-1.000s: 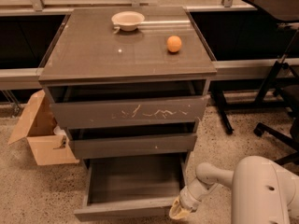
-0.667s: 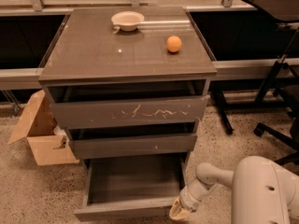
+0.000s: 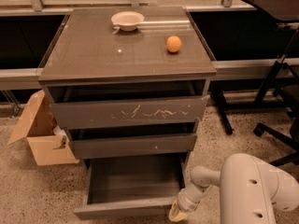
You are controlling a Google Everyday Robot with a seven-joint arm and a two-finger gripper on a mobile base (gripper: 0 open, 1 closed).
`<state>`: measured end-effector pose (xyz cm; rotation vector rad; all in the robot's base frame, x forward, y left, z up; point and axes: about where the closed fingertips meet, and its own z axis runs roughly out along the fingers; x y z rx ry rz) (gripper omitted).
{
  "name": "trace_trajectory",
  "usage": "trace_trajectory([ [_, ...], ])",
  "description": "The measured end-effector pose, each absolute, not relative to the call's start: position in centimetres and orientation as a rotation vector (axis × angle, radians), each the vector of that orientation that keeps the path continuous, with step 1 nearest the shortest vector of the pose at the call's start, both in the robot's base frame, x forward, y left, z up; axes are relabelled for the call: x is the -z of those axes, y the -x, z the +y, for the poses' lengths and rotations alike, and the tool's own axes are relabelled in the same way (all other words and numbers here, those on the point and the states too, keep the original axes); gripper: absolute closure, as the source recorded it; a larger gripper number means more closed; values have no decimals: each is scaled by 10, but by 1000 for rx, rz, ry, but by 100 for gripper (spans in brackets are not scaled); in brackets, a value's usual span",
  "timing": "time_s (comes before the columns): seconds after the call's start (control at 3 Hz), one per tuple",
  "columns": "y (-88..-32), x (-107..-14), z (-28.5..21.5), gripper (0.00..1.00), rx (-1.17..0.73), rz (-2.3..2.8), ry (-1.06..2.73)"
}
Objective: Close bottom drawer
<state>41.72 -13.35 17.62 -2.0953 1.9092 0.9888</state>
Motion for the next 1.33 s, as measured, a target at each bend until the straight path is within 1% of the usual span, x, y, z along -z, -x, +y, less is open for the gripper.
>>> trace_trajectory([
  [0.33, -417, -176, -134, 51, -989, 1909, 2095],
  [0.67, -433, -173, -141, 27, -928, 1906, 2089],
  [1.0, -443, -171, -145, 4, -913, 1893, 2090],
  [1.33, -443, -171, -145, 0, -913, 1893, 2090],
])
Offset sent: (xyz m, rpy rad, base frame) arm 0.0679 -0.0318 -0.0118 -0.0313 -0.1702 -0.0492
